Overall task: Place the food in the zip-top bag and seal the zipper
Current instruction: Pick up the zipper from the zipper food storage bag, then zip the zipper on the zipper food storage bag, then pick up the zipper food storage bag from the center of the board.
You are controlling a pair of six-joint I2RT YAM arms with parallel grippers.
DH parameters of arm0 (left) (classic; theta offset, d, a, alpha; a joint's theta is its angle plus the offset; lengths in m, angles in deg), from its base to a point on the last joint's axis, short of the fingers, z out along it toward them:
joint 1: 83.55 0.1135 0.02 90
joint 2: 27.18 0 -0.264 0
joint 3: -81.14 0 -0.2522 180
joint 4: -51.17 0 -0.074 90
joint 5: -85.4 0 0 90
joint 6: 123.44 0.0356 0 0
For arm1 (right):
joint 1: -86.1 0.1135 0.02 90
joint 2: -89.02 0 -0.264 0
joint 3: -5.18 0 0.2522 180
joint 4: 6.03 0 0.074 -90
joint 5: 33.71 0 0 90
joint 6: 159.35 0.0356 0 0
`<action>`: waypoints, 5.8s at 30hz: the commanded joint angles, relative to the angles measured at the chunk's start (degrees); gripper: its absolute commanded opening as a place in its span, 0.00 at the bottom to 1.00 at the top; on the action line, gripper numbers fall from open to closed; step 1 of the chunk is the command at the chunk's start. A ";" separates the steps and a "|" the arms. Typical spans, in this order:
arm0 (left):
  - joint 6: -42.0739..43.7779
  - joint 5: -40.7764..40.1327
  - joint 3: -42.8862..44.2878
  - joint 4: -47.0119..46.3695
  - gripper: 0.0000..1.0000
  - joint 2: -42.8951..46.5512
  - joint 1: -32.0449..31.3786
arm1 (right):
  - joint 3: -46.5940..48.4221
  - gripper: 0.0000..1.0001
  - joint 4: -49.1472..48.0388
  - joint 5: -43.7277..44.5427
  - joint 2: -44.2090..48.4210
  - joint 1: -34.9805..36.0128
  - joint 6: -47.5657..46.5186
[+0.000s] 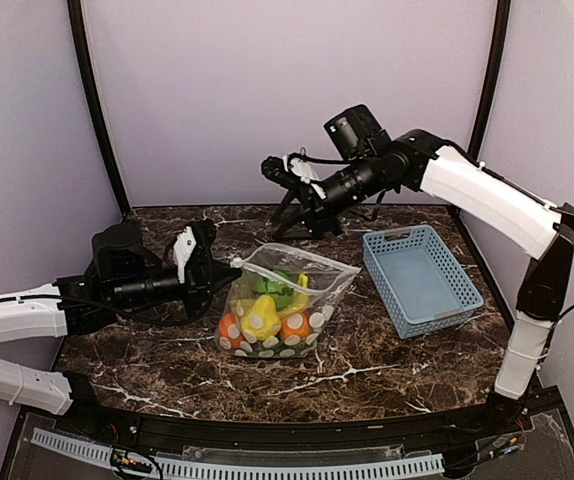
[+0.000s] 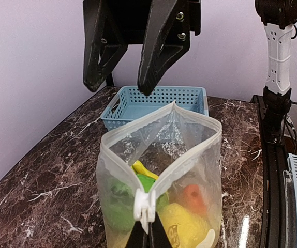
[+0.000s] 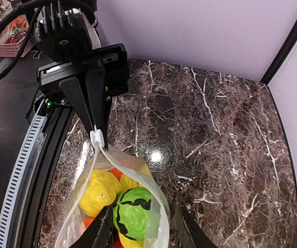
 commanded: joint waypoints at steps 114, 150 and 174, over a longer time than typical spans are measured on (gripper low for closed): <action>2.21 -13.56 -2.16 4.52 0.01 7.36 1.01 | -13.62 0.00 6.07 17.25 5.78 1.26 -3.26; 0.39 -11.00 -1.70 3.01 0.01 4.22 2.41 | -36.86 0.00 3.26 20.48 21.13 -11.92 -3.36; -9.40 -12.59 9.10 -8.13 0.01 -11.70 10.25 | -24.49 0.00 -4.46 26.90 16.59 -12.89 -6.31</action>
